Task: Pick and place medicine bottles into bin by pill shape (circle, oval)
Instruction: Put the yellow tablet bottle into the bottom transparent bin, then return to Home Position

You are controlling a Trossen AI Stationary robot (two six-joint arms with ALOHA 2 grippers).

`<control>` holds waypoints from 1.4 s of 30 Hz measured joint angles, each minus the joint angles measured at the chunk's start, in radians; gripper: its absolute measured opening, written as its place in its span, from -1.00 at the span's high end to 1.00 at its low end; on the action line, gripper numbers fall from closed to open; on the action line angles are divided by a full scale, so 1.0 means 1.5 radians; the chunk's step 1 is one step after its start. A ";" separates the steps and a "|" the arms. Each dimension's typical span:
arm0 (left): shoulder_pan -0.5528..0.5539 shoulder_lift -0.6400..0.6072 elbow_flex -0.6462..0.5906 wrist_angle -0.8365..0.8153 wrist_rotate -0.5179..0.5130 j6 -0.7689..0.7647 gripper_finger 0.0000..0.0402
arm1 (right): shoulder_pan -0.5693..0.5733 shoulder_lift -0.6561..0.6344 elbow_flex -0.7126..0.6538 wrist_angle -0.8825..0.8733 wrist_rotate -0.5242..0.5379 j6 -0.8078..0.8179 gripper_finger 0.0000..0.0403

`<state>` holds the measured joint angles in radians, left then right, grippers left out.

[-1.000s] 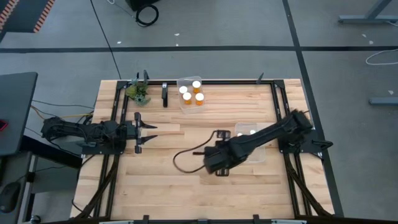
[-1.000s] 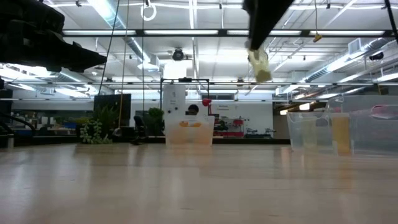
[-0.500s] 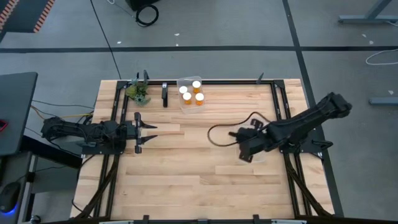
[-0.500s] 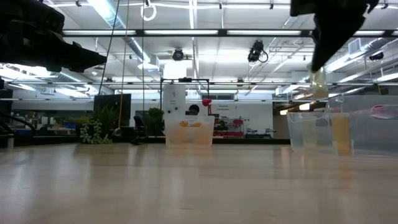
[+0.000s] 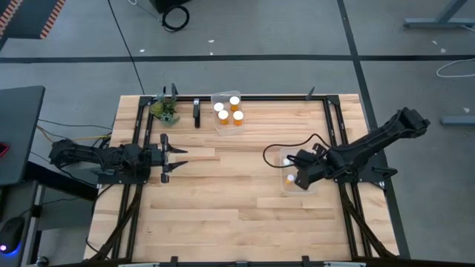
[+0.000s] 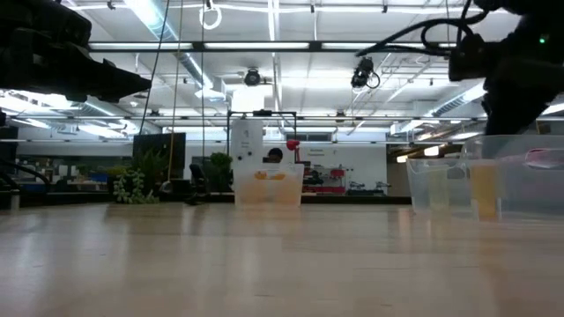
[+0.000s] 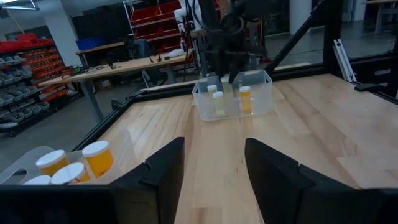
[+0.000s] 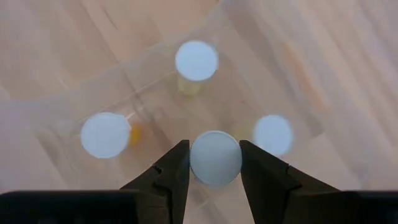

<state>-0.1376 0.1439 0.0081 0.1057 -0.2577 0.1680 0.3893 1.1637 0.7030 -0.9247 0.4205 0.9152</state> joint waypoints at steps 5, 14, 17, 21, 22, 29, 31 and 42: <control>0.000 0.000 0.000 0.000 0.000 0.000 0.10 | 0.000 0.000 -0.033 0.066 -0.013 0.001 0.31; 0.000 0.000 0.000 0.000 0.000 0.000 0.12 | -0.001 0.000 -0.037 0.081 -0.025 0.030 0.29; 0.000 0.000 0.000 0.000 0.000 0.000 0.10 | -0.001 0.000 -0.037 0.081 -0.028 0.034 0.26; 0.000 0.000 0.000 0.000 0.000 0.000 0.10 | -0.001 0.000 -0.037 0.081 -0.030 0.036 0.24; 0.000 0.000 0.000 0.000 0.000 0.000 0.11 | -0.001 0.000 -0.037 0.081 -0.031 0.036 0.24; 0.000 0.000 0.000 0.000 0.000 0.000 0.11 | -0.001 0.000 -0.037 0.081 -0.035 0.036 0.23; 0.000 0.000 0.000 0.000 0.000 0.000 0.10 | -0.001 0.000 -0.037 0.081 -0.035 0.039 0.23; 0.000 0.000 0.000 0.000 0.000 0.000 0.11 | -0.002 0.001 -0.014 0.070 -0.033 0.032 0.23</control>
<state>-0.1379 0.1440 0.0082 0.1055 -0.2575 0.1680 0.3860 1.1645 0.6814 -0.8205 0.3710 0.9627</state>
